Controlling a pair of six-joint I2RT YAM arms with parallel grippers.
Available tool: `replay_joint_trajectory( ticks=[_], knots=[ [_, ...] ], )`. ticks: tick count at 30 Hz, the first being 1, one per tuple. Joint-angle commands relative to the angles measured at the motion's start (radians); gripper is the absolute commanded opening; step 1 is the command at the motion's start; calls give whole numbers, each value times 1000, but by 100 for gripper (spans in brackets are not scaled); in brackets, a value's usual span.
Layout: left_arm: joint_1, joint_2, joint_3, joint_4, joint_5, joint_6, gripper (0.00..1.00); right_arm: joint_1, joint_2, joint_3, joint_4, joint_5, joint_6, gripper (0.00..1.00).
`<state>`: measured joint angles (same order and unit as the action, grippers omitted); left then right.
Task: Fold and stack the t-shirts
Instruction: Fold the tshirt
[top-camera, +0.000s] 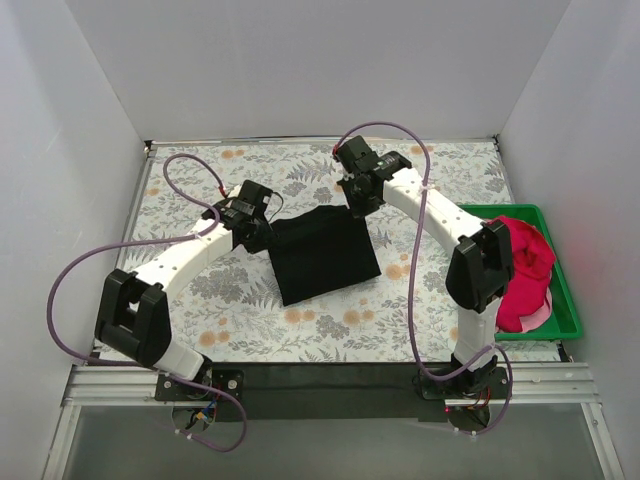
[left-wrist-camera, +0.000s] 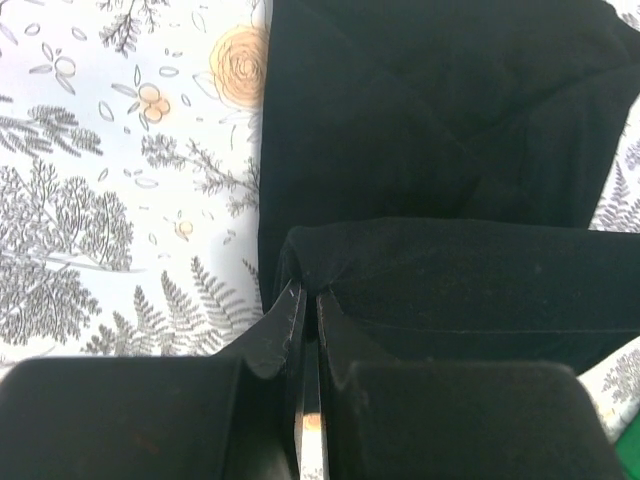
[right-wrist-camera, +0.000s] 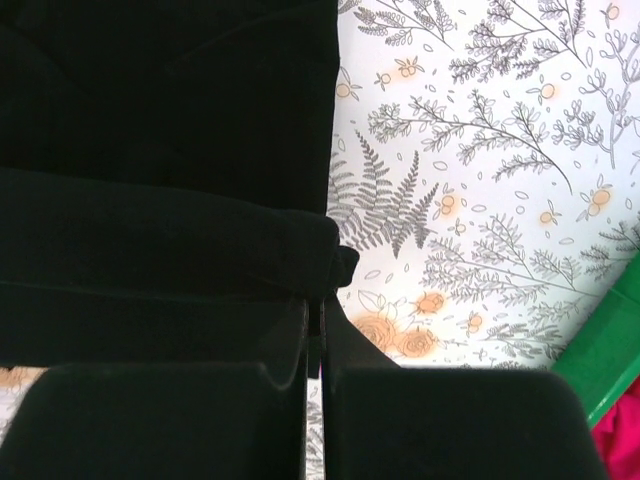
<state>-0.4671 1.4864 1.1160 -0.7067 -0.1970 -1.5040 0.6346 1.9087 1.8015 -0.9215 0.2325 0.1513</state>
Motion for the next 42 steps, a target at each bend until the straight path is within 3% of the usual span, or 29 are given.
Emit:
replay_joint_trajectory(
  ticks=[1, 25, 29, 31, 36, 37, 38, 42],
  knots=[
    [35, 26, 7, 10, -67, 53, 0, -36, 30, 7, 39, 65, -33, 1],
    [65, 176, -12, 157, -128, 106, 1, -88, 153, -62, 162, 22, -25, 1],
    [67, 205, -2, 177, -134, 122, 9, -92, 159, -71, 165, 21, -10, 5],
    [67, 203, 5, 185, -143, 136, 18, -96, 148, -73, 167, 24, 8, 21],
    [67, 134, 30, 185, -162, 171, 33, -96, 60, -73, 188, 18, 24, 41],
    [65, 114, 34, 185, -160, 180, 35, -96, 44, -76, 191, 13, 18, 41],
    [65, 88, 31, 185, -156, 197, 44, -96, 30, -79, 196, 10, 16, 41],
    [53, -52, -22, 228, -98, 241, 52, -96, -51, -175, 254, -99, -10, 40]
  ],
)
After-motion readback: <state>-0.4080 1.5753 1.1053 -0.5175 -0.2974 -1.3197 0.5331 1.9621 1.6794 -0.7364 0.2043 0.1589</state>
